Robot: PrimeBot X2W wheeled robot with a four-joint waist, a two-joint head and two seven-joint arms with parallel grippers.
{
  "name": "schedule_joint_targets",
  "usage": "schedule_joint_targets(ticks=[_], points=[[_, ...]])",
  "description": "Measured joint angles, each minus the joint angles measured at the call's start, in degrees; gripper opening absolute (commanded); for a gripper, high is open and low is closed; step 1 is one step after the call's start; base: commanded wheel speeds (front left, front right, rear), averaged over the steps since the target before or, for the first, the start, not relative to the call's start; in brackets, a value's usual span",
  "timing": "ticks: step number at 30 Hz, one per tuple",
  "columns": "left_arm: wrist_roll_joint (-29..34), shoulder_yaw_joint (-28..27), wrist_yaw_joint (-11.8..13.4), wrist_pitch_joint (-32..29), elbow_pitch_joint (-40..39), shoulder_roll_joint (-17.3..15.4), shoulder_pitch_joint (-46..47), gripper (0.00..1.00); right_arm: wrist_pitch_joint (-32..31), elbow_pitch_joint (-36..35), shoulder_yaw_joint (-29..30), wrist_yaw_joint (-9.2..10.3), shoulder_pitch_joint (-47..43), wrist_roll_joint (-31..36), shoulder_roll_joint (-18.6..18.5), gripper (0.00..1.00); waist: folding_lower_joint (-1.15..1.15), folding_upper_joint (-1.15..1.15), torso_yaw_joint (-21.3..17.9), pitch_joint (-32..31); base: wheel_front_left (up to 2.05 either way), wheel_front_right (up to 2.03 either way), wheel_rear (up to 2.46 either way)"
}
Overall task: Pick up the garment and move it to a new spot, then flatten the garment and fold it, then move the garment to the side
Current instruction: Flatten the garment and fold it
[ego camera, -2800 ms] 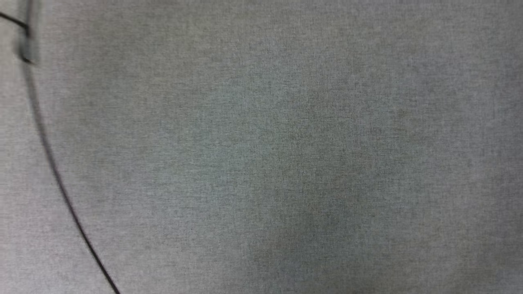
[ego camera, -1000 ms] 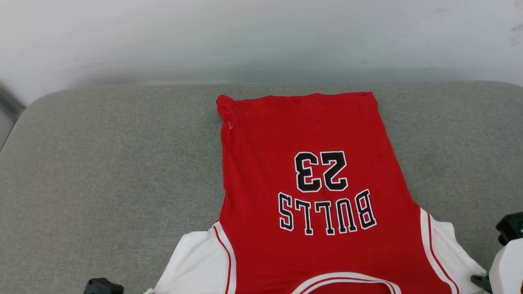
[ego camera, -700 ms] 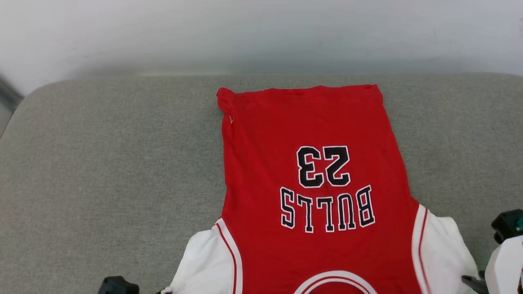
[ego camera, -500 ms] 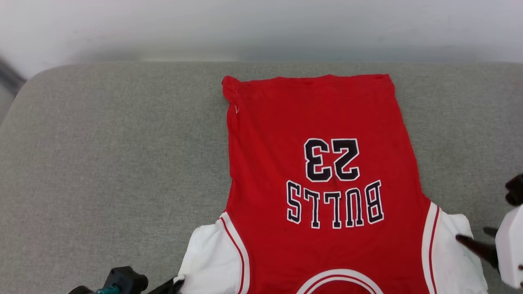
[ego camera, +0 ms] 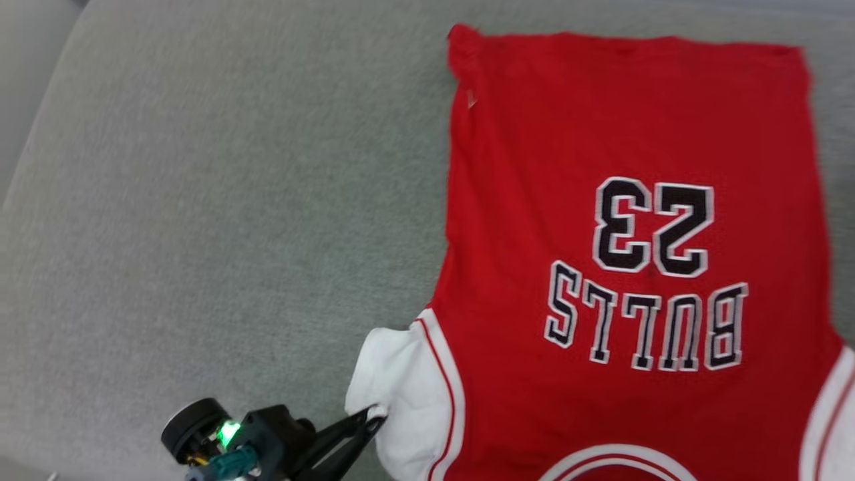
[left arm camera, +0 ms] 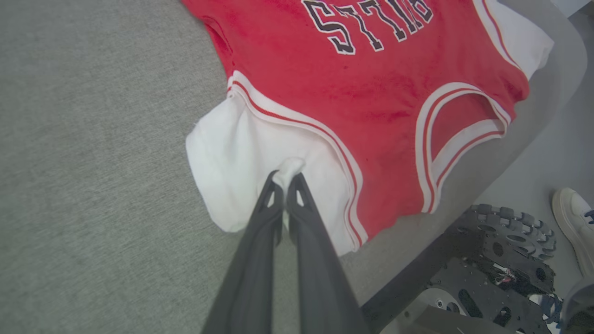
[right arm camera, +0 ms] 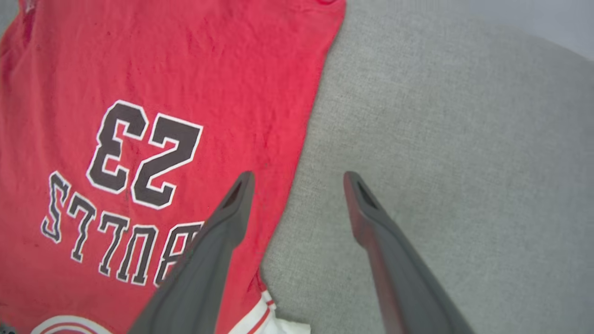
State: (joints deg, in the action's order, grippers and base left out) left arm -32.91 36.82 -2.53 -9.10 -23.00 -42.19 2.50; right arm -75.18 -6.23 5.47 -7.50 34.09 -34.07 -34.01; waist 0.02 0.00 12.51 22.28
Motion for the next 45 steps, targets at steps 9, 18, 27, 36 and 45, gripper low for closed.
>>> schedule_joint_targets(ticks=[9,18,27,36,45], points=[[2.6,2.2,-0.9,0.0,-3.3,3.4,4.3,0.00,-6.0,10.0,2.8,0.00,18.1,6.9,-0.5,1.00,0.00,0.00,7.7,8.8,0.00,0.00,0.00],[4.1,4.0,-2.5,0.4,-2.8,5.7,9.4,0.00,-8.1,17.8,3.7,0.00,25.6,15.6,0.4,1.00,0.00,0.00,13.5,14.6,0.00,0.00,0.00],[4.9,4.7,-3.0,1.5,-2.2,6.8,11.0,0.00,-8.1,18.3,4.2,0.00,24.4,17.8,0.1,0.40,-0.02,0.00,15.8,17.0,0.00,0.00,0.00],[5.8,4.0,-1.7,2.3,-1.1,6.6,11.7,0.00,-8.1,18.2,6.1,0.00,20.8,17.6,2.1,0.00,-0.02,0.00,14.0,15.0,0.00,0.00,0.00],[5.0,2.1,1.3,2.1,-0.9,5.4,10.2,0.00,-5.4,18.3,5.2,0.00,13.2,15.4,3.5,0.00,-0.02,0.00,9.3,9.4,0.00,0.00,0.00]])
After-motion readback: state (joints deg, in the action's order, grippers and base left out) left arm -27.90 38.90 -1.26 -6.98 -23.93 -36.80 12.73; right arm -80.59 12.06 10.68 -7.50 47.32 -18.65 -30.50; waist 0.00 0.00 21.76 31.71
